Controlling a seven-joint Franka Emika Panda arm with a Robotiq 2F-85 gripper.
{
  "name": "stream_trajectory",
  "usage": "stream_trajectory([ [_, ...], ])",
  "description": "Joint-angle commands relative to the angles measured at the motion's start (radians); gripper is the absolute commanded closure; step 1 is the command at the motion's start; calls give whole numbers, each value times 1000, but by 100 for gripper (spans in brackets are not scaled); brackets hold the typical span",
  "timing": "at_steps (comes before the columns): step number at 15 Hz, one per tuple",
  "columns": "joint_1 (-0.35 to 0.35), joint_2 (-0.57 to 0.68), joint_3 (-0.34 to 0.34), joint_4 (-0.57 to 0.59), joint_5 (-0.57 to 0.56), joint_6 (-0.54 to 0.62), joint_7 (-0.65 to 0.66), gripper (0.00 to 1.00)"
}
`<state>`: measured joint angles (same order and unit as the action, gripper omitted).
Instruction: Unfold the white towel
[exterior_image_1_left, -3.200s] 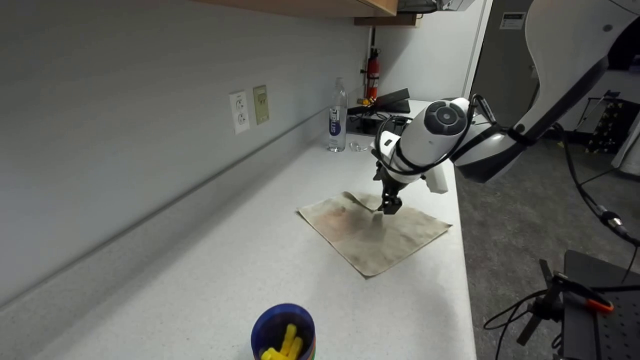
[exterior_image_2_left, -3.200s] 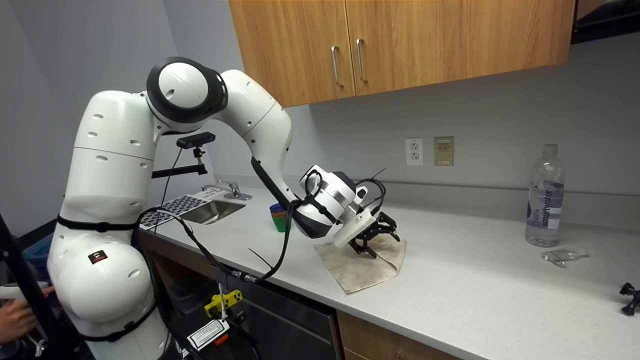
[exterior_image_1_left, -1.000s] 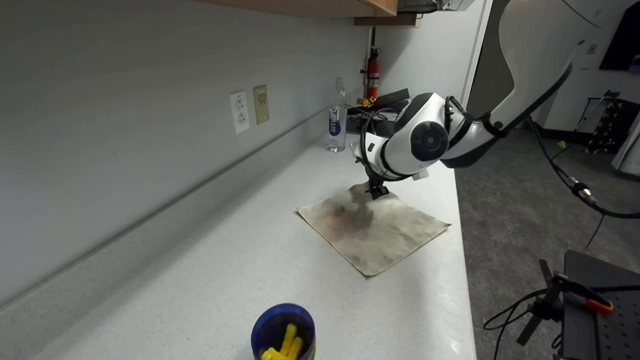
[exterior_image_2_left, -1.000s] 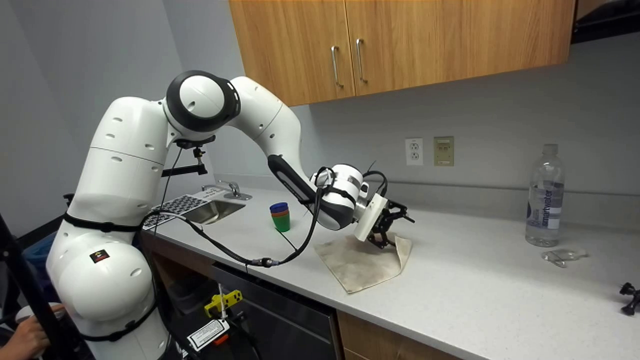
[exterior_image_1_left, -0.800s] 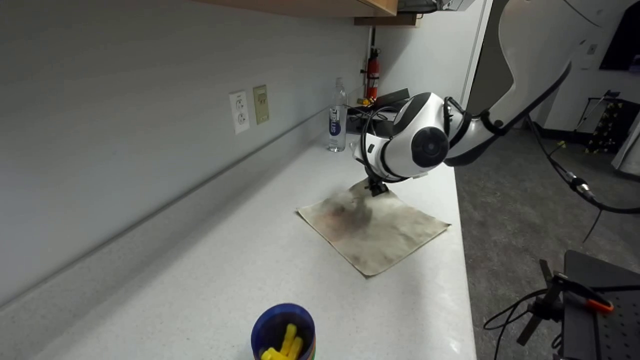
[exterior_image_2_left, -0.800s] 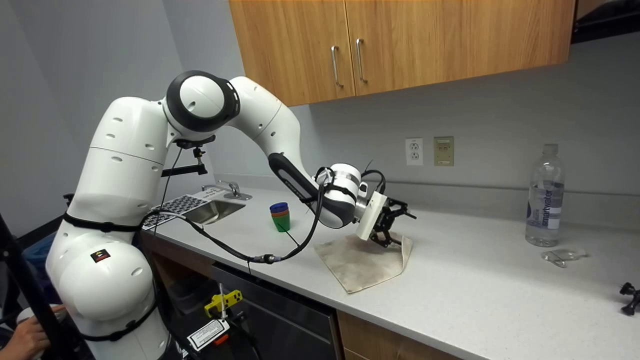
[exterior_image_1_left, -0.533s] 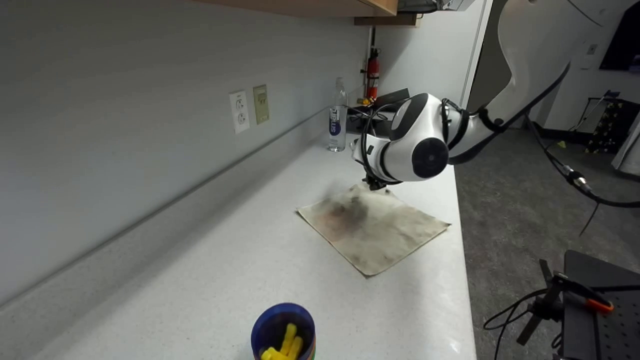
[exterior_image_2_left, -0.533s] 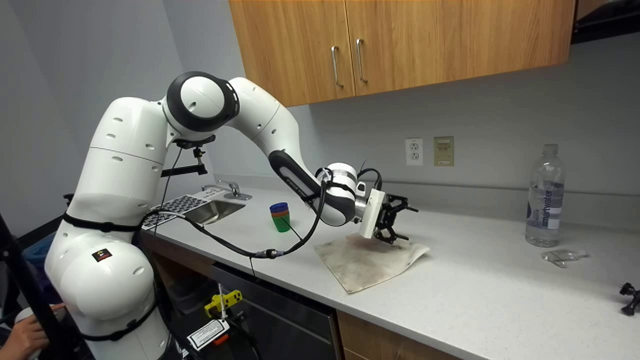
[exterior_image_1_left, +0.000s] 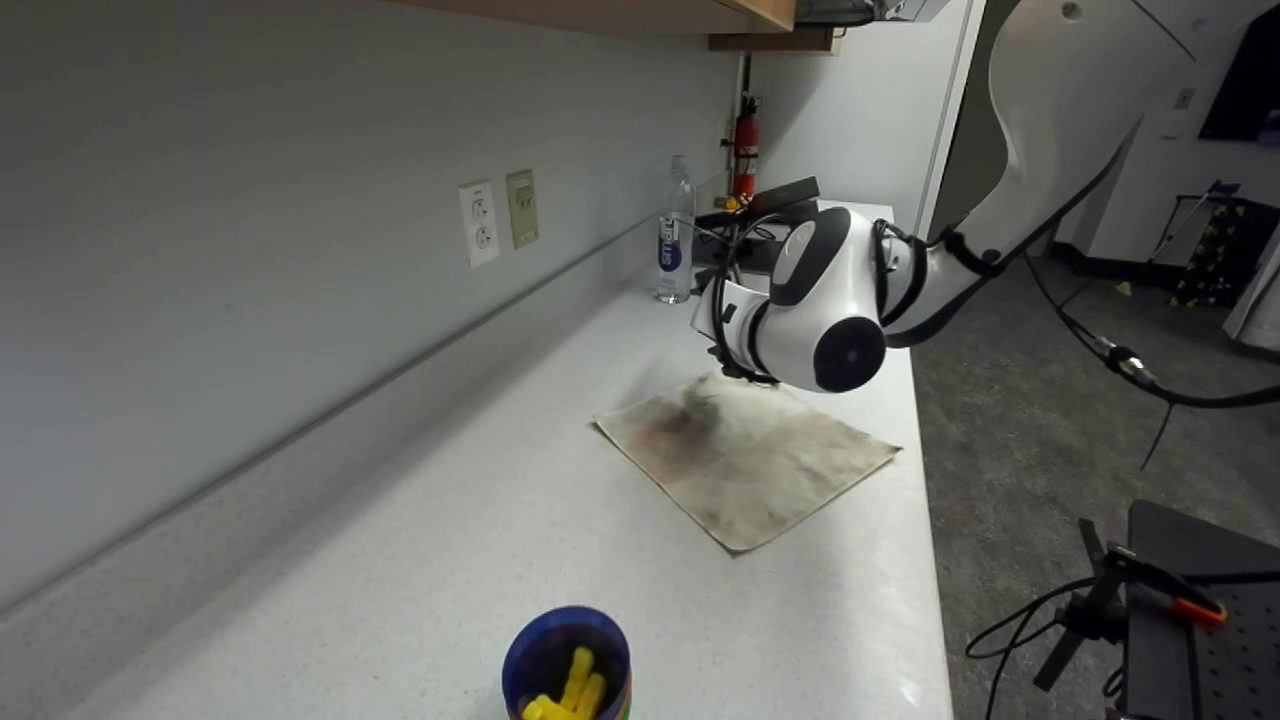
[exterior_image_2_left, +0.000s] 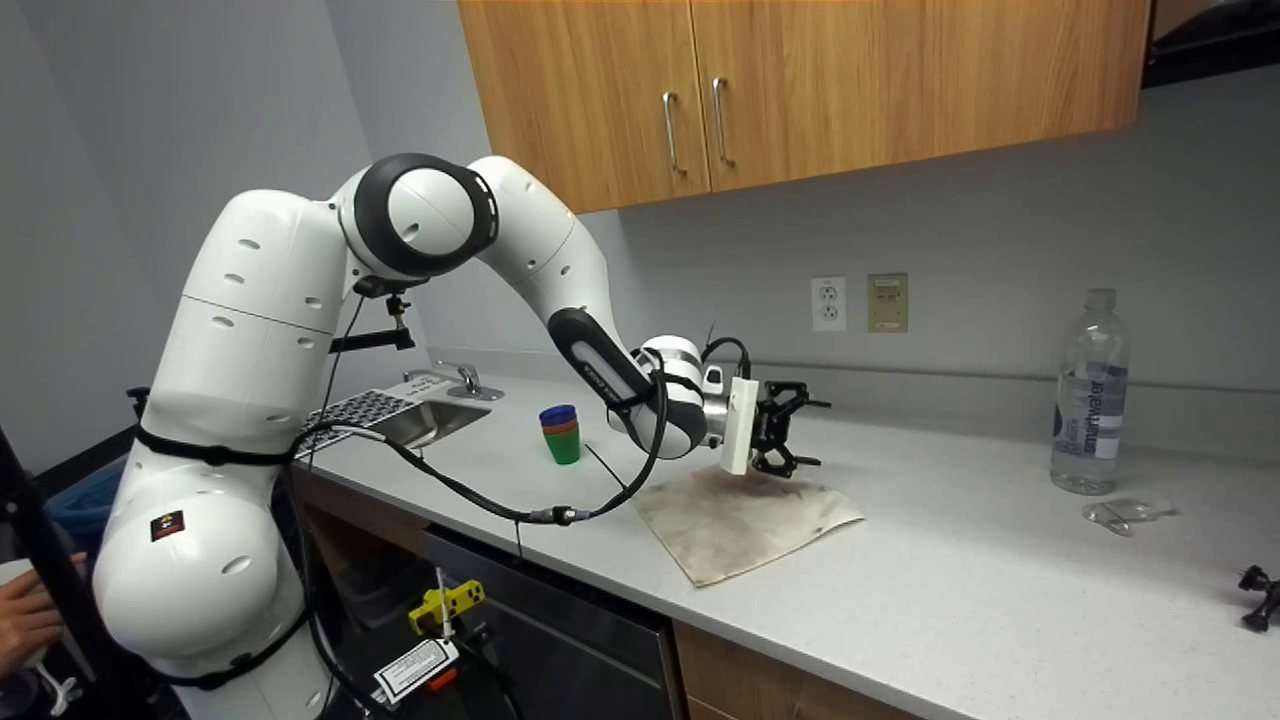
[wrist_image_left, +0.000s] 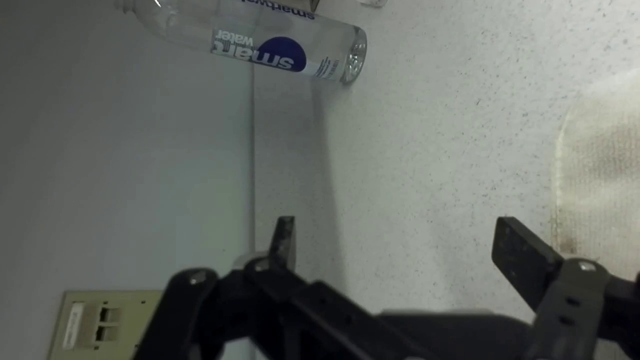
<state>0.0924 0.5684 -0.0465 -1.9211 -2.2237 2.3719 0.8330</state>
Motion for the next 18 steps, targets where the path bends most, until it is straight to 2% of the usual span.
stream_trajectory([
  [1, -84, 2, 84, -6, -66, -10, 65, 0],
  [5, -147, 14, 139, 1, -47, 72, 129, 0],
  [9, -202, 31, 179, 16, -47, 208, 219, 0],
  [14, -224, 38, 194, 26, -91, 238, 282, 0],
  [18, -247, 46, 214, 44, -171, 299, 348, 0],
])
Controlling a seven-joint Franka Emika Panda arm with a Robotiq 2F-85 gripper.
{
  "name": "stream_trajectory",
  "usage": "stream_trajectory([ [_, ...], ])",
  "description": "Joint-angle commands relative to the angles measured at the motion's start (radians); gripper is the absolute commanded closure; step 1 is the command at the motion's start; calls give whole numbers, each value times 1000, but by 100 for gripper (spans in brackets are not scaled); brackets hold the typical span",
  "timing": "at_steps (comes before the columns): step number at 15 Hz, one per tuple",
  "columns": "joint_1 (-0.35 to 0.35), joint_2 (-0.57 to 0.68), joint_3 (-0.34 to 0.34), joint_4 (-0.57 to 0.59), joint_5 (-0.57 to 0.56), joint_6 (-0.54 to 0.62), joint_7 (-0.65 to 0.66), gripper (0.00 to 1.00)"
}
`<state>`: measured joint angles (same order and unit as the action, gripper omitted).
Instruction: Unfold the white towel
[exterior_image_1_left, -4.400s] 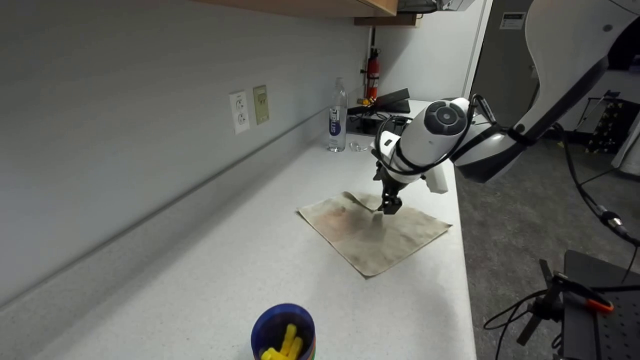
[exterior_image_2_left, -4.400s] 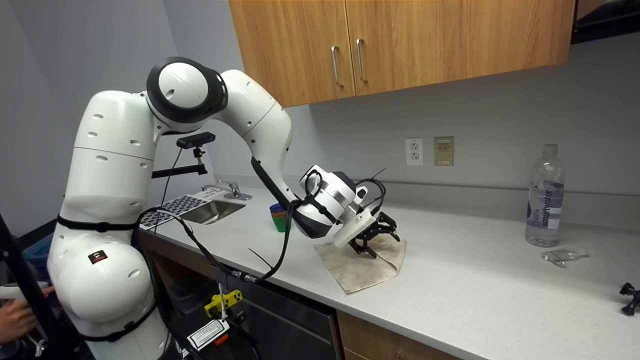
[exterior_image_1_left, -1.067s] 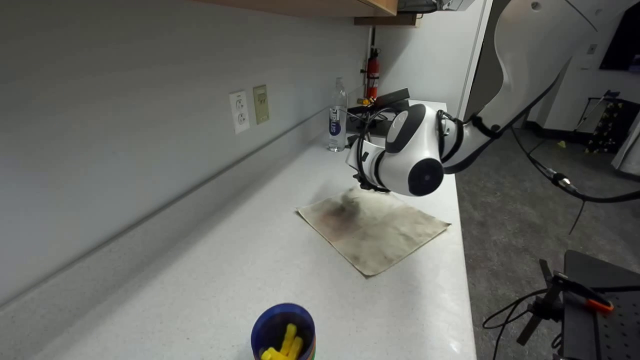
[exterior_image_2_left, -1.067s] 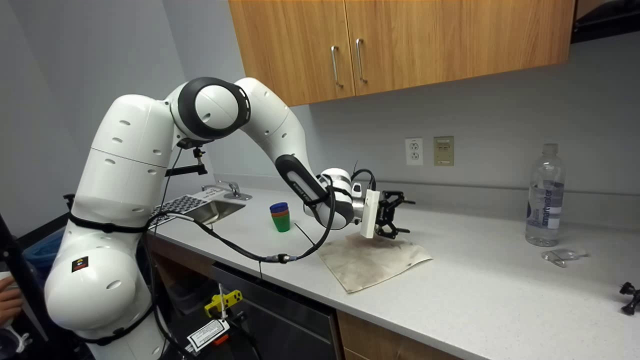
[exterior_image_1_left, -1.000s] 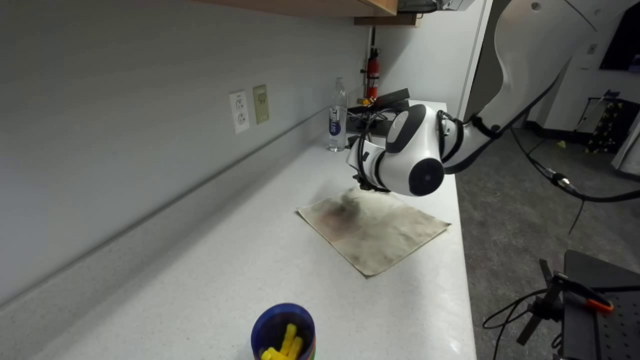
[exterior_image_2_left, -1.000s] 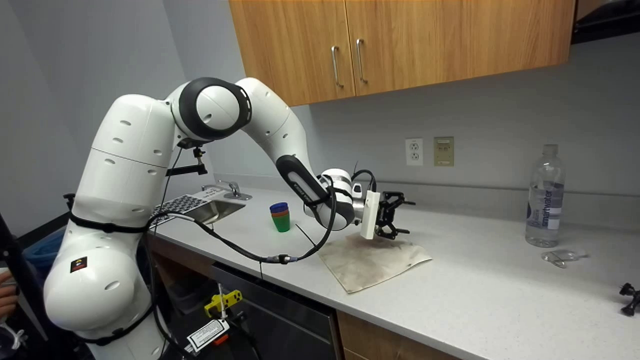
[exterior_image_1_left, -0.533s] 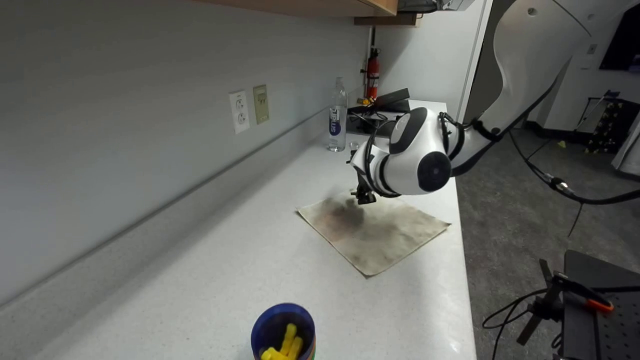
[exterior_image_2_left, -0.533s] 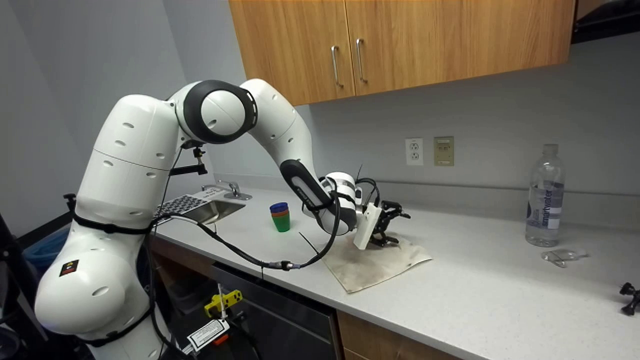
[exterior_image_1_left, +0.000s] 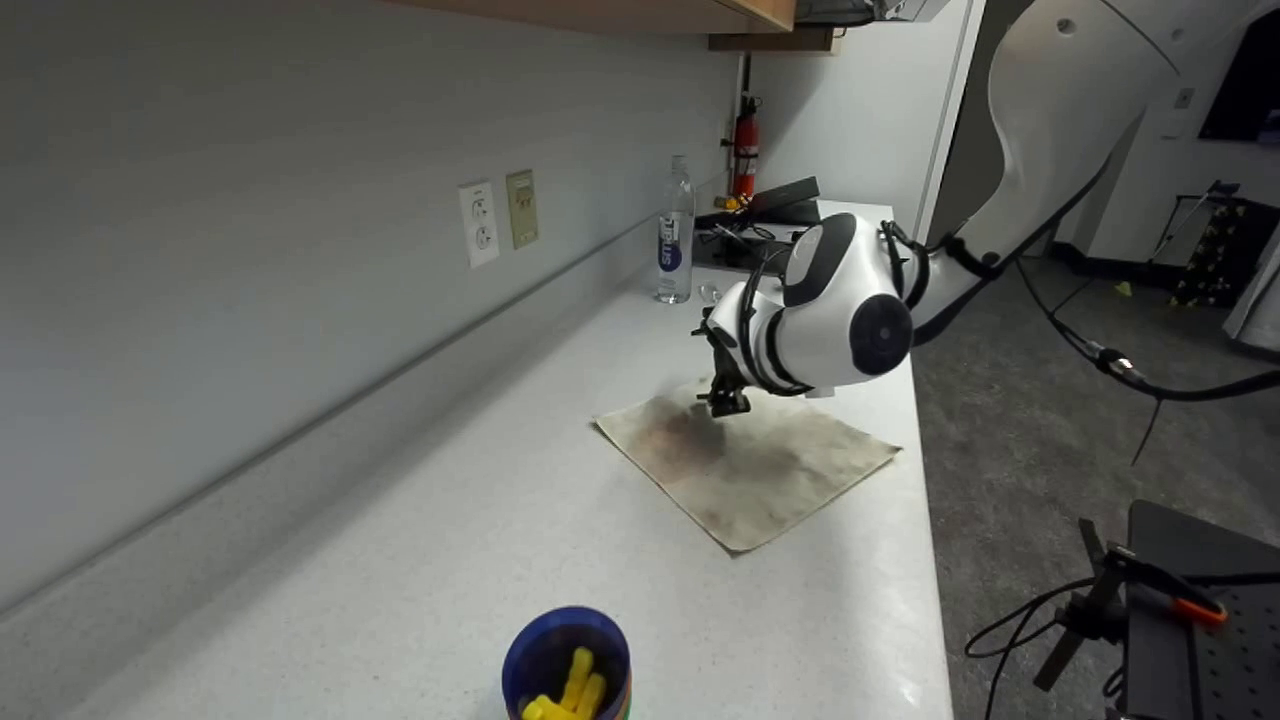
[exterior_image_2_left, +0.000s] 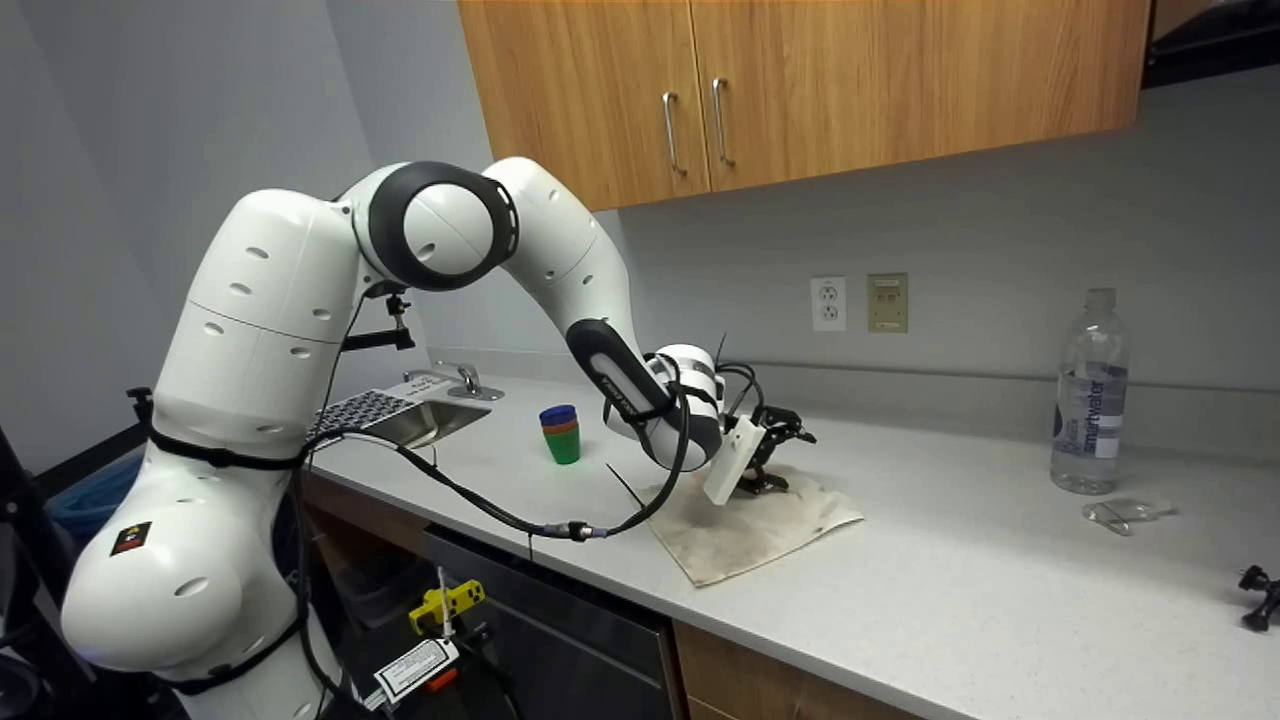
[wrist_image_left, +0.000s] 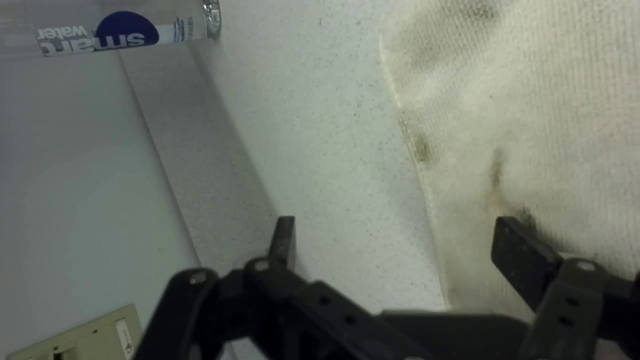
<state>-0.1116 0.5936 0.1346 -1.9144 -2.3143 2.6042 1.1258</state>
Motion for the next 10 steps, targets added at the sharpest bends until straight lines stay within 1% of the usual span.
stream_trajectory([
  [1, -40, 24, 28, 44, -112, 90, 85, 0],
  [5, -54, 30, 29, 63, -167, 181, 102, 0],
  [7, -78, 47, 48, 91, -204, 263, 127, 0],
  [8, -104, 63, 72, 117, -241, 339, 159, 1],
  [9, -122, 74, 92, 137, -267, 387, 178, 3],
  [10, -164, 91, 148, 170, -198, 434, 94, 3],
])
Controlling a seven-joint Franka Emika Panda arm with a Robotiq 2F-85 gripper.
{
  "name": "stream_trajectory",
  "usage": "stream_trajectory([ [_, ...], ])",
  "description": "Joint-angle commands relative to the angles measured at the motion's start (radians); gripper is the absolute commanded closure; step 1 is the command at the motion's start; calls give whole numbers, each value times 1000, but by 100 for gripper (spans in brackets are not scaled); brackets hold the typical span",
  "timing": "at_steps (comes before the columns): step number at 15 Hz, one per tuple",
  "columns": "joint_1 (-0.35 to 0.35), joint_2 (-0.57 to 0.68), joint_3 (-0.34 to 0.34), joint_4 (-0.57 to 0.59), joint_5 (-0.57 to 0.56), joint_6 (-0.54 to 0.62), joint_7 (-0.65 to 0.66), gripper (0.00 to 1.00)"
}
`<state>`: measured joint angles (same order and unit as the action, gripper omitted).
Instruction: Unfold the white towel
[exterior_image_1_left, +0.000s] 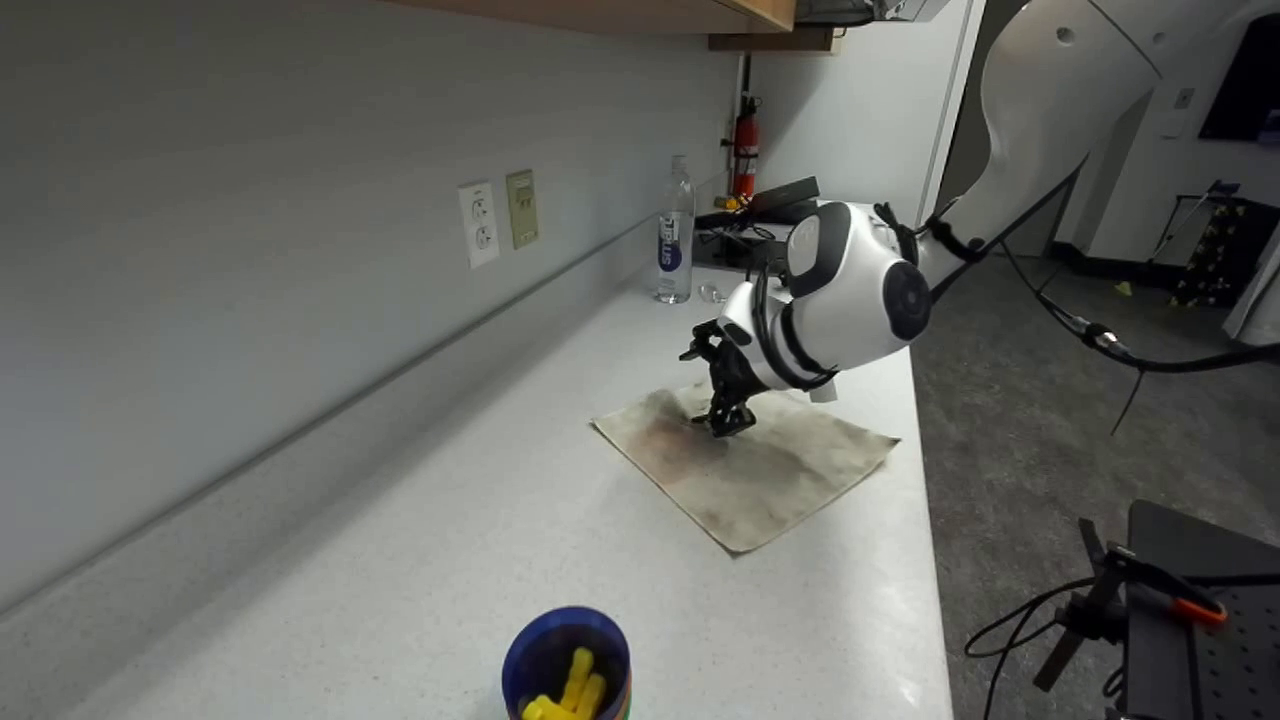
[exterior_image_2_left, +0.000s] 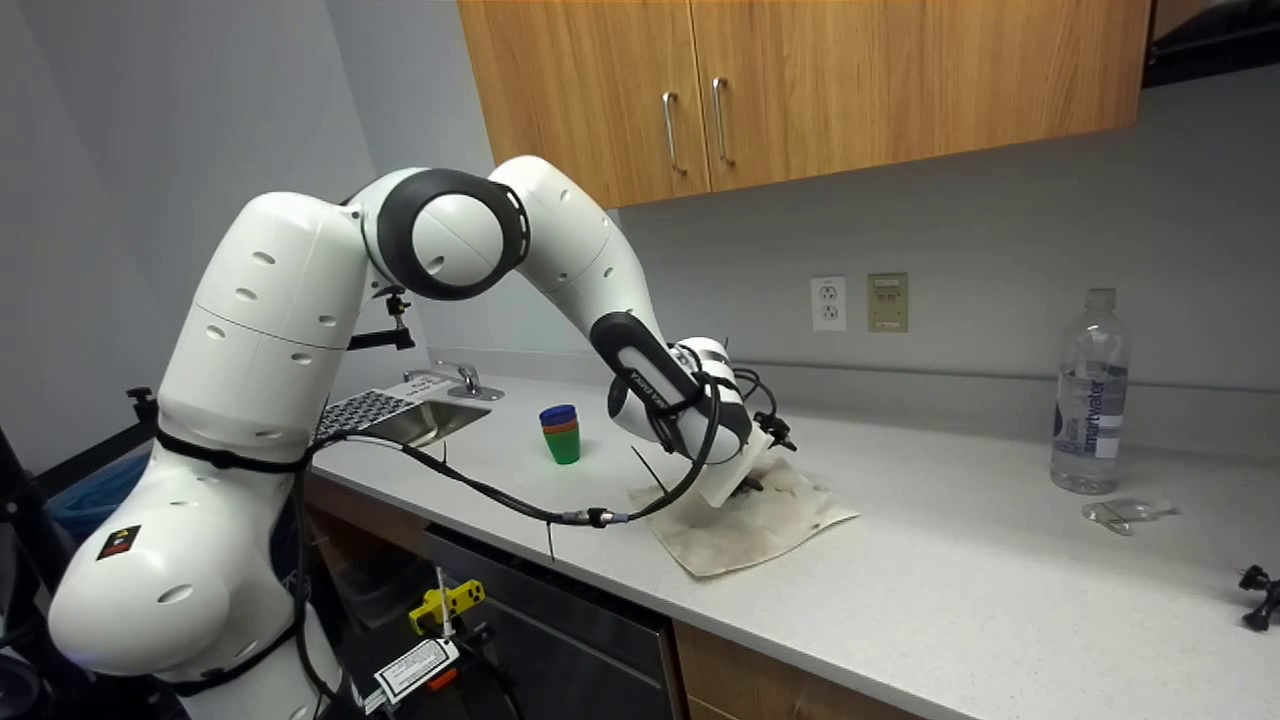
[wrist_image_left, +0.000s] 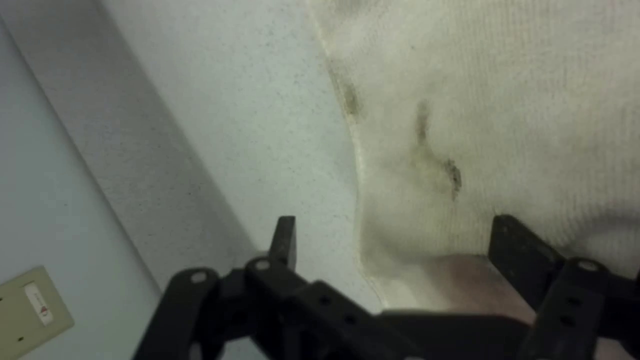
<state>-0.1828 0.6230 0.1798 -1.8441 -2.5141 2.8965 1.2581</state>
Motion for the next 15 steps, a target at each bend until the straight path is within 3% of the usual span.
stream_trajectory([
  [1, -113, 73, 120, 115, 1, 180, -41, 4],
  [3, -144, 90, 150, 133, 5, 209, -66, 5],
  [7, -134, 73, 131, 113, 5, 85, -162, 8],
  [15, -144, 78, 149, 111, 5, 0, -239, 8],
])
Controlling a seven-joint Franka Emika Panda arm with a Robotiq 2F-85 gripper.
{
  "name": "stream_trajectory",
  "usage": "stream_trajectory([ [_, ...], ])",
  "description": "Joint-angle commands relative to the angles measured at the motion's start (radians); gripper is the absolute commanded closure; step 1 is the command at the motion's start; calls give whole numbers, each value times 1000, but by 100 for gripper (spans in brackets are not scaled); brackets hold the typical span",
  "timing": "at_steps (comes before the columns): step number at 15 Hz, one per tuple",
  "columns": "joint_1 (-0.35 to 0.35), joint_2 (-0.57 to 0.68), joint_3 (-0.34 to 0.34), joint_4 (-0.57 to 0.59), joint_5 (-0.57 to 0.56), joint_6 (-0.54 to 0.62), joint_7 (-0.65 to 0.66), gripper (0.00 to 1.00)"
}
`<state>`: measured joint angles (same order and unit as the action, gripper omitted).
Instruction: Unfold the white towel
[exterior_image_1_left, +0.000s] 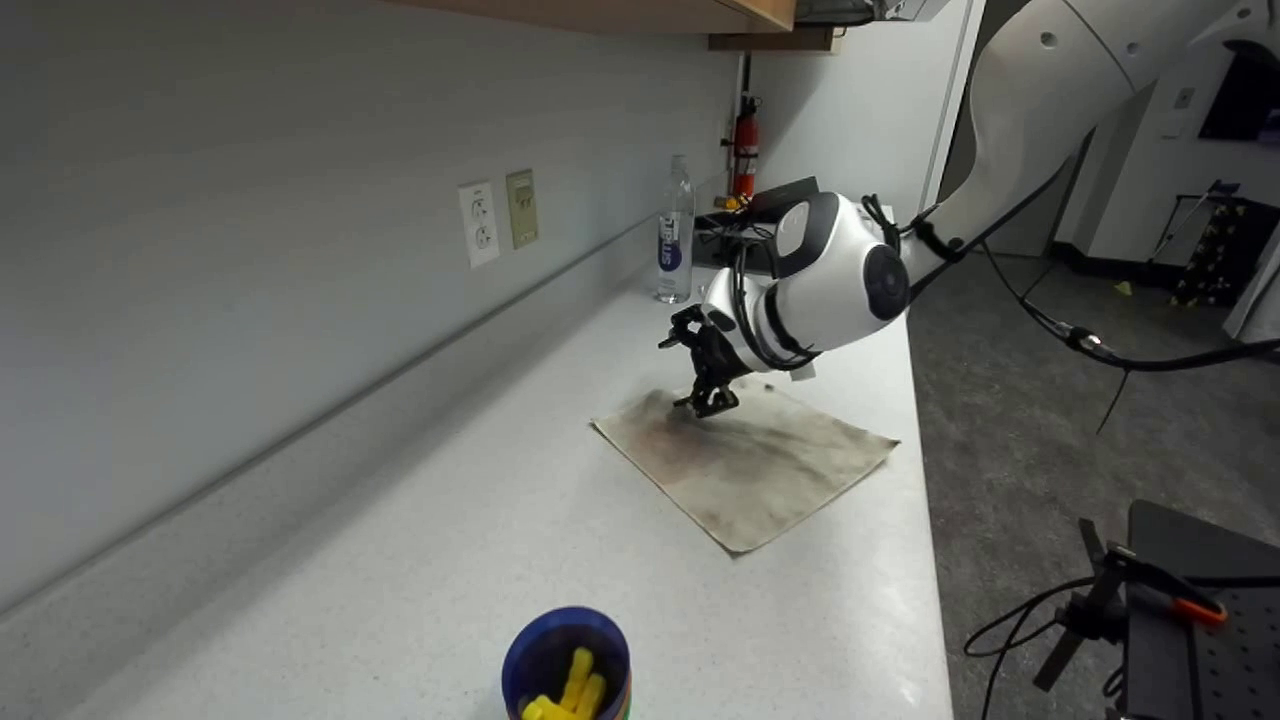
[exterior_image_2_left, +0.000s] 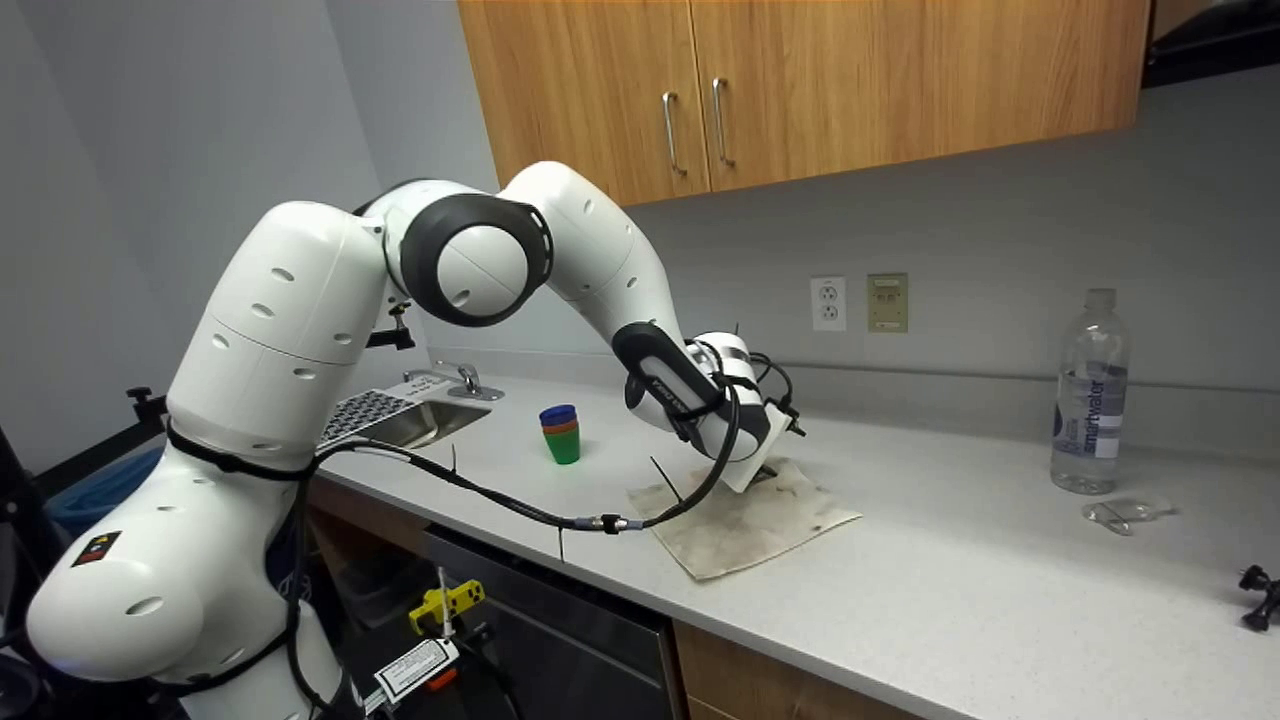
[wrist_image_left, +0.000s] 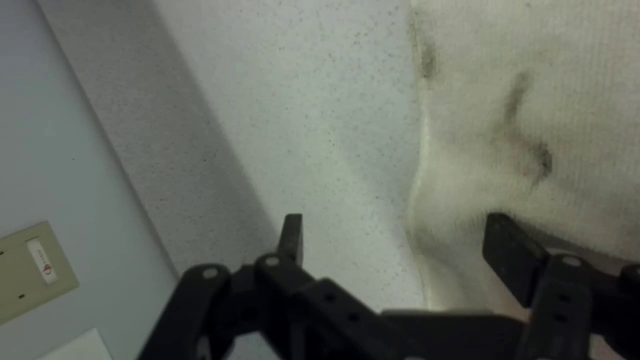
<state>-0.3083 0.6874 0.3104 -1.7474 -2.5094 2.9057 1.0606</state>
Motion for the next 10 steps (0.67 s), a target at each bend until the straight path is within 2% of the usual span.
stream_trajectory([
  [1, 50, -173, -62, -106, 159, 69, -87, 7],
  [4, 76, -249, -92, -137, 303, 140, -175, 1],
  [7, 121, -385, -134, -199, 437, 199, -288, 0],
  [10, 187, -515, -220, -349, 682, 282, -469, 0],
])
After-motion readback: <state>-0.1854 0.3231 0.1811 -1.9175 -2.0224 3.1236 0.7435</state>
